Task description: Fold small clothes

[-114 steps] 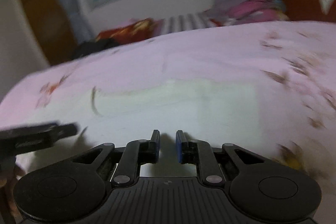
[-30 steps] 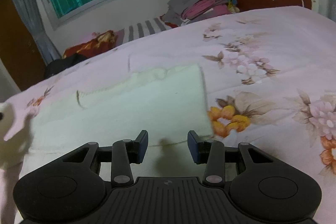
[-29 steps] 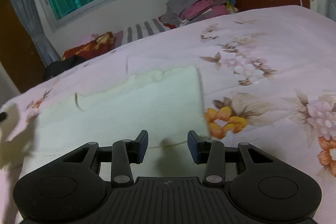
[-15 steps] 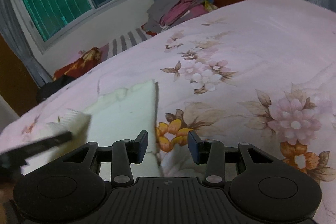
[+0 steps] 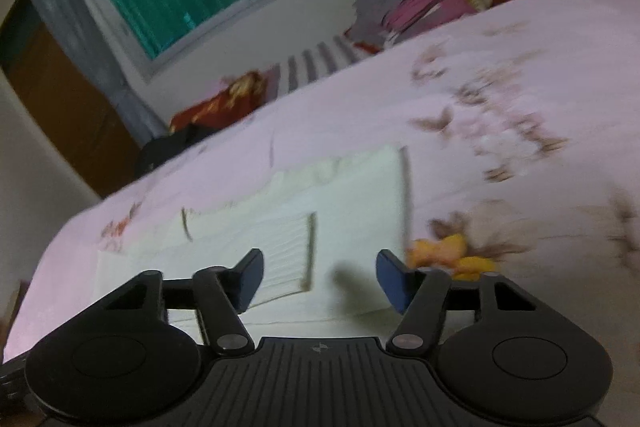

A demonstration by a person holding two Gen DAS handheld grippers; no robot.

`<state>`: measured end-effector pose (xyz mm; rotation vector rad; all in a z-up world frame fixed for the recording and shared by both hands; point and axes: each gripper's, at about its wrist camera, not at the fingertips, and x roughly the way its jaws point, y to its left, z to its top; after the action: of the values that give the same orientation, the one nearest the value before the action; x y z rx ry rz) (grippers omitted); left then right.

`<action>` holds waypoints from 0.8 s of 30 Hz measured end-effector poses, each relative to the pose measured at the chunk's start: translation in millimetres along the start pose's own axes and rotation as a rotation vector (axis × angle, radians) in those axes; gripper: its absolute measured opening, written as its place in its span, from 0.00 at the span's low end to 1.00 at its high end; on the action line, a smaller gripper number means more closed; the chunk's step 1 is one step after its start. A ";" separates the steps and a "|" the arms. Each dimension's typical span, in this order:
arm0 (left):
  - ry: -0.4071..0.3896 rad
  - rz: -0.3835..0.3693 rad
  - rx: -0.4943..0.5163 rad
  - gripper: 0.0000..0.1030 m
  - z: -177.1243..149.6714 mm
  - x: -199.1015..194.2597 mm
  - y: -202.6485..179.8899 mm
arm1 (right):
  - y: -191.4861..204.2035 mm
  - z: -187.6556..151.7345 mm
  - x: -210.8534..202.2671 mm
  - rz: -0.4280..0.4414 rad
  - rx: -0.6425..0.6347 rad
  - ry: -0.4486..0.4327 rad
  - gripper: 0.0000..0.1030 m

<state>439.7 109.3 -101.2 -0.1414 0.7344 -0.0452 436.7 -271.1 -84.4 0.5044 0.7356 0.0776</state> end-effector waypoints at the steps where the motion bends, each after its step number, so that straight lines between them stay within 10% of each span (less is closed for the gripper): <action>1: 0.021 0.019 -0.017 0.45 -0.5 3.4 13.0 | 2.2 -1.1 8.5 0.004 -0.004 0.015 0.52; 7: 0.051 -0.005 -0.010 0.39 6.3 30.4 36.4 | 9.3 -4.3 57.3 -0.026 -0.008 0.095 0.40; 9: 0.053 -0.015 -0.003 0.37 8.5 35.6 36.9 | 14.7 -3.3 62.6 -0.035 -0.045 0.098 0.16; 12: 0.053 -0.021 0.023 0.35 5.7 38.7 32.3 | 18.9 -1.4 66.5 -0.040 -0.077 0.106 0.05; 19: 0.061 -0.043 0.043 0.22 7.6 37.8 31.1 | 11.3 9.1 23.1 -0.124 -0.057 -0.076 0.04; 24: 0.070 -0.061 0.069 0.11 7.8 39.7 24.4 | -7.1 -9.0 21.6 -0.148 -0.045 -0.013 0.04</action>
<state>474.1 130.8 -125.3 -0.0964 0.7976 -0.1338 446.0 -268.4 -106.8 0.4060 0.7544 -0.0466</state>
